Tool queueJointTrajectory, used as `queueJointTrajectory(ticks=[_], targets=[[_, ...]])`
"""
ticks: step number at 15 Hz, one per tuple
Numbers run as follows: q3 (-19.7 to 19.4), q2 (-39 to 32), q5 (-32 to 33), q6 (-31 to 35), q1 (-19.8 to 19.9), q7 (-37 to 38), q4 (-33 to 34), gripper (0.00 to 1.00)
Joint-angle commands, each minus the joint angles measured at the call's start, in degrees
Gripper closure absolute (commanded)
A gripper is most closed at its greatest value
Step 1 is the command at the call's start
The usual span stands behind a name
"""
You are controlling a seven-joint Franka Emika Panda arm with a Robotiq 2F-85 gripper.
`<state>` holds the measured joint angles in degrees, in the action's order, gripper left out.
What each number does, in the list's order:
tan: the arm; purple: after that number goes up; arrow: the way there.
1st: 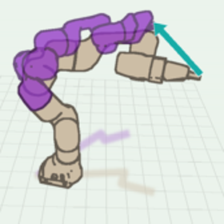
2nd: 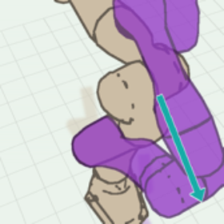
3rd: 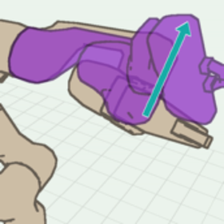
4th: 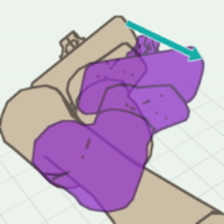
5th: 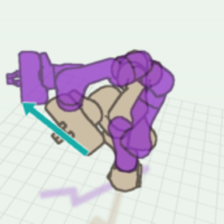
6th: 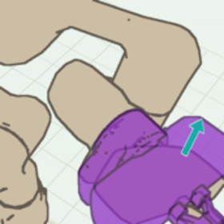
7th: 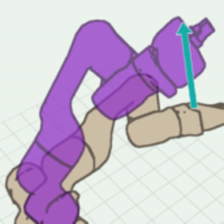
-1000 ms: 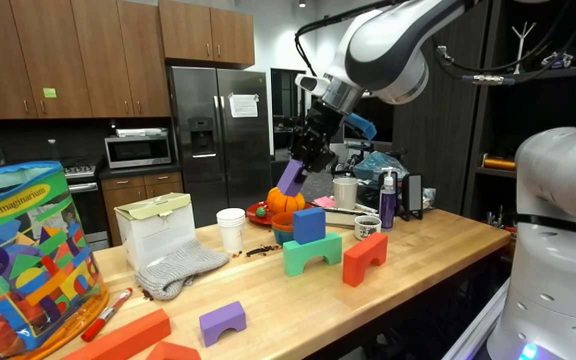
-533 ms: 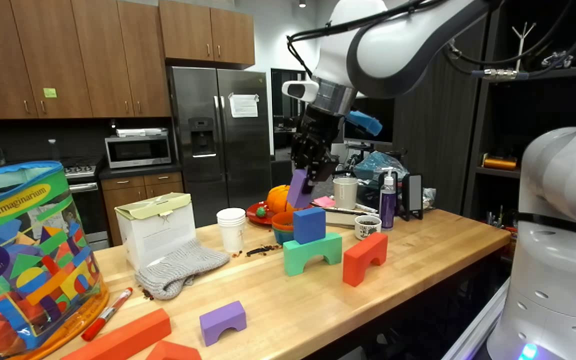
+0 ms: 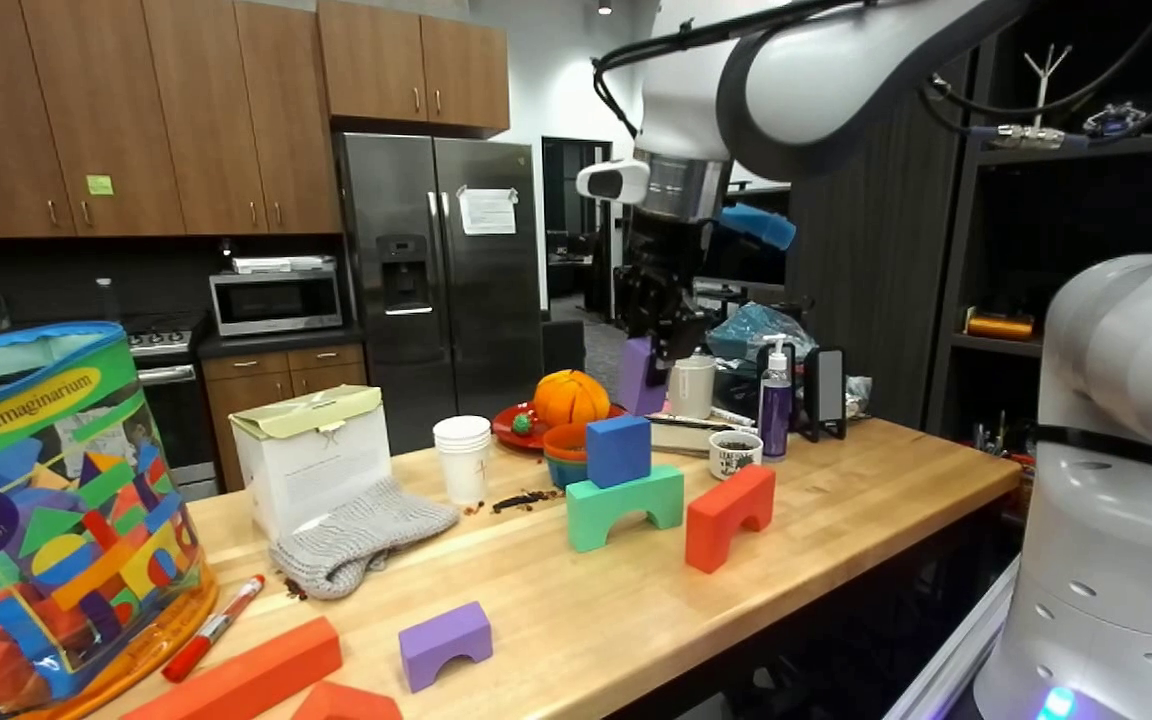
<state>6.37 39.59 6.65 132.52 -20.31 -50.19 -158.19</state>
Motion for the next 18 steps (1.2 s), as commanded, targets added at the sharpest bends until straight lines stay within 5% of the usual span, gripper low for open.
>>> queueJointTrajectory(ticks=[1,18], targets=[[-1.18,0.21,2.27,-3.1,1.03,0.26,1.69,0.83],[-7.8,-12.74,-0.17,-2.86,2.09,-8.79,11.61,0.83]])
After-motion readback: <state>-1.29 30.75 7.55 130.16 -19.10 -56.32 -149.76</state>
